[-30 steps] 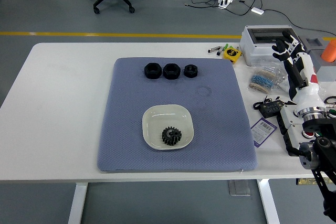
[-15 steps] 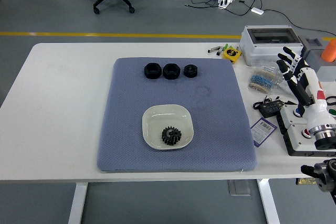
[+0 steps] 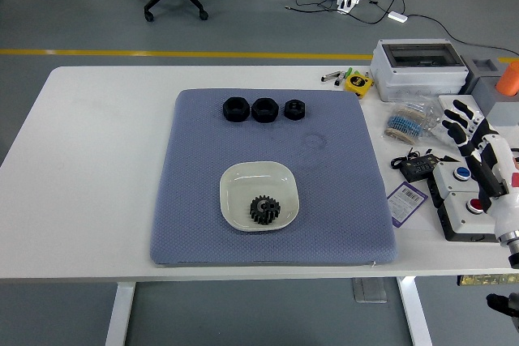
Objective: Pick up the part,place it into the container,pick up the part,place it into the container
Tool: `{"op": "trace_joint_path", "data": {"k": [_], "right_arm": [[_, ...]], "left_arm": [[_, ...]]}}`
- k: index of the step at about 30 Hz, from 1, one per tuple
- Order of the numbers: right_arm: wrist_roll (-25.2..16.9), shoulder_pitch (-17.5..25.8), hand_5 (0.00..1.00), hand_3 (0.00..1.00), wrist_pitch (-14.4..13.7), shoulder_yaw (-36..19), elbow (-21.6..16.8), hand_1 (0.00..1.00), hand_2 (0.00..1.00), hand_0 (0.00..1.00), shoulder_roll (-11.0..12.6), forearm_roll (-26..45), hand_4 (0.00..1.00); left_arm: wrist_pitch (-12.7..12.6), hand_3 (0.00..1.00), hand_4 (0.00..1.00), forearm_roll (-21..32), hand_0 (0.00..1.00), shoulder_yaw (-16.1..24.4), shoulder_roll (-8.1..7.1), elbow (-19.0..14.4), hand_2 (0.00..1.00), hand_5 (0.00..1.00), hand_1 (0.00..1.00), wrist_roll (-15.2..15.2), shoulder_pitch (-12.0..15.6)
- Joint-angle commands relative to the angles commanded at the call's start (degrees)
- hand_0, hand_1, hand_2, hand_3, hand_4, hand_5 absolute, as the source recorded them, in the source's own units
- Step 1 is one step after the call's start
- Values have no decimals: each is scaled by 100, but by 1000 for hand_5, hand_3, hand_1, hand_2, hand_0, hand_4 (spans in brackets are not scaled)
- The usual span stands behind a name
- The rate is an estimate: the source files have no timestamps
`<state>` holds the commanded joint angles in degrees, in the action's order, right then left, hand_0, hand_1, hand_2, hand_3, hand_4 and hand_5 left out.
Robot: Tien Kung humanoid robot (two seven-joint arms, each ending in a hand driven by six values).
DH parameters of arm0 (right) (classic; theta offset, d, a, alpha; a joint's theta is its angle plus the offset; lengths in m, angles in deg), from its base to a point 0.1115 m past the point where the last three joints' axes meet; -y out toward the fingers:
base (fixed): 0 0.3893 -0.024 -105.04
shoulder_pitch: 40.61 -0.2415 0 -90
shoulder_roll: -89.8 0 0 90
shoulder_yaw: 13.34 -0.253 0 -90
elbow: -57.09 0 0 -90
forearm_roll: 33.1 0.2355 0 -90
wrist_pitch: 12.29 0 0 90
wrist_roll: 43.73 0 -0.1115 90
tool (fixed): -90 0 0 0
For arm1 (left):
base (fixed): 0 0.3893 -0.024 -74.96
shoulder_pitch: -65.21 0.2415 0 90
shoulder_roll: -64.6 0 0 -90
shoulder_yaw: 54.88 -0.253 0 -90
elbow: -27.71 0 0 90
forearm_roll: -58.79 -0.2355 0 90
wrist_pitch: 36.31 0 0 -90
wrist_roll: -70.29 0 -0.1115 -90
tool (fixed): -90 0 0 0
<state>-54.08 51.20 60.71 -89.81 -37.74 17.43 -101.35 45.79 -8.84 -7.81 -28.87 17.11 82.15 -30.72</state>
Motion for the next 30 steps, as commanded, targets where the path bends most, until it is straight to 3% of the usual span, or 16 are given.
{"op": "trace_joint_path", "data": {"k": [4, 6, 10, 30], "right_arm": [[-27, 189, 842, 901, 11, -47, -202, 853, 874, 920, 99, 190, 998], [-46, 261, 842, 901, 20, -17, -282, 853, 874, 920, 148, 326, 998], [-91, 350, 845, 899, 41, 13, -348, 852, 874, 917, 161, 512, 998], [-206, 253, 842, 879, 151, 222, -472, 842, 860, 899, 145, 1244, 998]], "left_arm": [[38, 588, 633, -367, 718, 293, 19, 2, 661, 629, 688, 69, -14], [57, 588, 633, -287, 718, 343, 45, -6, 661, 629, 688, 124, -18], [137, 597, 633, 116, 721, 196, 57, -26, 689, 629, 708, 167, -17], [218, 599, 630, 367, 722, -169, 8, -46, 689, 625, 706, 58, -87]]}}
